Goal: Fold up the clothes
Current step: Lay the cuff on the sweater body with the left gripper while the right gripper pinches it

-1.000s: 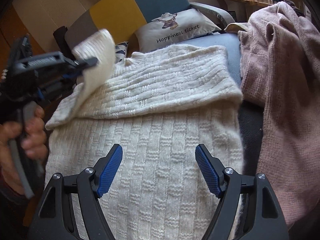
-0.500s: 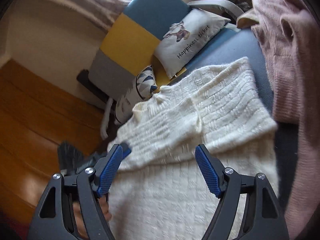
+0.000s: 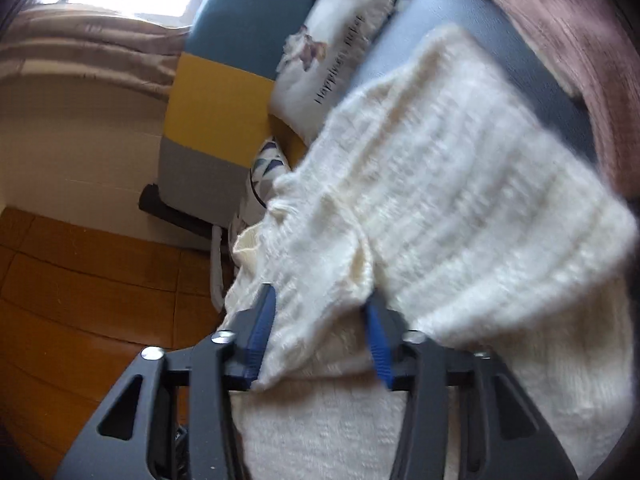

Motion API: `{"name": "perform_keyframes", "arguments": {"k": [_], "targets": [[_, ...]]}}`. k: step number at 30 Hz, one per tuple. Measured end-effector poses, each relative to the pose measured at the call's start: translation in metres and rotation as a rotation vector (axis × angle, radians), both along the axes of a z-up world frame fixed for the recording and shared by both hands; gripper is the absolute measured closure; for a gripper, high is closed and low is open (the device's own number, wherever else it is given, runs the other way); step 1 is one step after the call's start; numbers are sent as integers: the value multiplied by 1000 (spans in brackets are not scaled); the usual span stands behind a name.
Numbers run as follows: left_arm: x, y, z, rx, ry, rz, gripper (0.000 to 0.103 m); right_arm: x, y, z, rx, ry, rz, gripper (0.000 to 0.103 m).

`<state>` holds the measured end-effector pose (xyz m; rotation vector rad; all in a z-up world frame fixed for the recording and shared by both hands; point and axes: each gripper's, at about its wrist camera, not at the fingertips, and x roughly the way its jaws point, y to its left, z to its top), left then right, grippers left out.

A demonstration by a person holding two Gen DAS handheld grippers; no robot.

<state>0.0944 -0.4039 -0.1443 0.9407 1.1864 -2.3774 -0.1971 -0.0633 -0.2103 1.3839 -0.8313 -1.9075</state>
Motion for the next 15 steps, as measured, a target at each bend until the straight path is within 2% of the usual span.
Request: {"name": "perform_keyframes", "arguments": {"k": [4,6,10,15], "targets": [[24,-16,0,37,25,53,84,4,-19,14,189,122,57,95],[28,-16,-3,64,38,32,84,8,-26,21,274,186,85,96],[16,-10,-5,94,43,0,84,16,-35,37,342,288,136,96],[-22,0,-8,85,17,-81,84,15,-41,63,316,344,173,96]]}}
